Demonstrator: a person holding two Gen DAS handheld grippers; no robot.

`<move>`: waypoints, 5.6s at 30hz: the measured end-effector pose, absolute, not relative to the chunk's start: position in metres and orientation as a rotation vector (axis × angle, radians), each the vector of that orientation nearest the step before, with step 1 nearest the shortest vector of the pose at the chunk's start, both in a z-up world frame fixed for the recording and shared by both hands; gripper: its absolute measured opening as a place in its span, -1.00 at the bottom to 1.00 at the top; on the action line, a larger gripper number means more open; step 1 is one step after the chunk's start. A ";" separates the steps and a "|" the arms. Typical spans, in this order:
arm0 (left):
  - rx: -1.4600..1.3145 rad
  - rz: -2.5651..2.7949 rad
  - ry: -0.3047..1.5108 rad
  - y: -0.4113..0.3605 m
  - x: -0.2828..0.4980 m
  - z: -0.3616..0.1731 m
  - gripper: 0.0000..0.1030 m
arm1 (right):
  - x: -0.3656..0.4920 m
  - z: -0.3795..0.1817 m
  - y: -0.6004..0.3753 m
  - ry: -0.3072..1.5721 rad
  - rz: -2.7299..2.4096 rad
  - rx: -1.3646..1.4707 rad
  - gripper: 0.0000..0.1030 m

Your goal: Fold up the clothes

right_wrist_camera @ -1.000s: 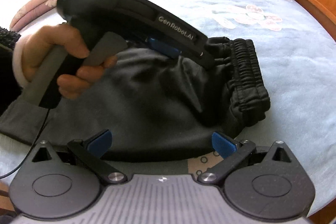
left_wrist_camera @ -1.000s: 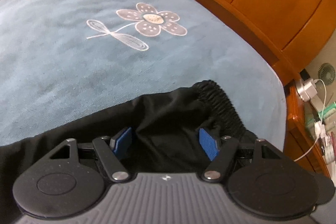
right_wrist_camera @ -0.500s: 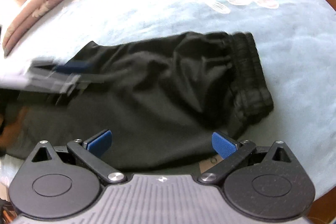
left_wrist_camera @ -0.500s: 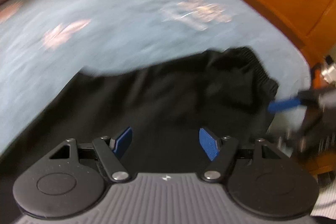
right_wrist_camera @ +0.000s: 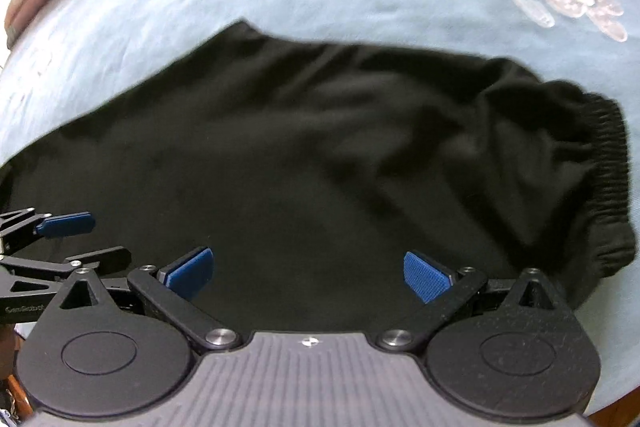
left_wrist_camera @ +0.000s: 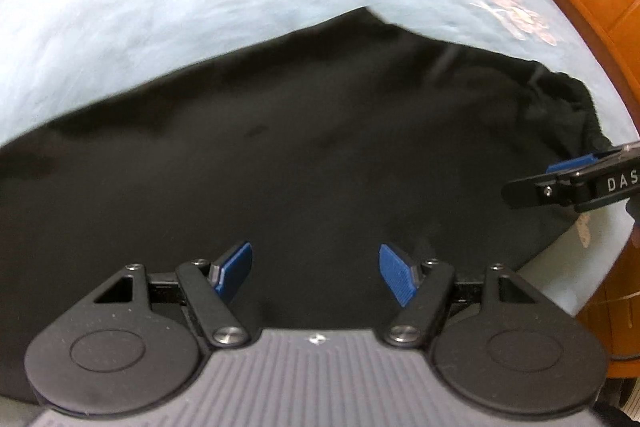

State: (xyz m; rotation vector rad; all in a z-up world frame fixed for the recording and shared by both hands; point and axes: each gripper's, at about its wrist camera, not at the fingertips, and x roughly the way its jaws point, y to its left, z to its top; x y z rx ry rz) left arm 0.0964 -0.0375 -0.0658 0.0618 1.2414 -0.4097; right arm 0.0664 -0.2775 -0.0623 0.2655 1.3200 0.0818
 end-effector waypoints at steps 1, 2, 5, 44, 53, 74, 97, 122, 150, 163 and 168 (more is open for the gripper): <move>0.051 -0.398 1.246 -0.033 0.096 -0.070 0.37 | 0.068 -0.067 -0.273 1.332 0.079 0.262 1.00; 0.041 -0.391 1.249 -0.030 0.096 -0.074 0.37 | 0.070 -0.071 -0.269 1.344 0.076 0.258 1.00; 0.018 -0.379 1.247 -0.023 0.095 -0.084 0.38 | 0.073 -0.084 -0.260 1.379 0.063 0.253 1.00; -0.104 -0.102 1.112 0.074 0.074 -0.063 0.60 | 0.064 -0.121 -0.220 1.311 -0.014 0.022 1.00; -0.107 0.247 0.990 0.182 0.083 -0.068 0.59 | 0.062 -0.131 -0.221 1.299 -0.047 0.031 1.00; -0.274 0.447 0.975 0.306 0.110 -0.080 0.58 | 0.077 -0.148 -0.224 1.330 -0.075 0.036 1.00; -0.210 0.325 0.948 0.297 0.154 -0.077 0.58 | 0.088 -0.170 -0.232 1.290 -0.102 0.056 1.00; -0.472 0.431 0.794 0.332 0.026 -0.013 0.60 | 0.136 -0.163 -0.231 1.354 -0.112 0.114 1.00; -1.223 0.165 0.645 0.500 -0.075 -0.105 0.64 | 0.073 -0.062 0.335 0.905 0.932 -0.756 0.54; -1.483 -0.130 0.722 0.481 -0.020 -0.153 0.70 | 0.052 -0.086 0.379 0.810 0.899 -0.974 -0.70; -1.441 -0.181 0.786 0.467 0.005 -0.161 0.71 | 0.063 -0.081 0.375 0.843 0.894 -0.920 -0.83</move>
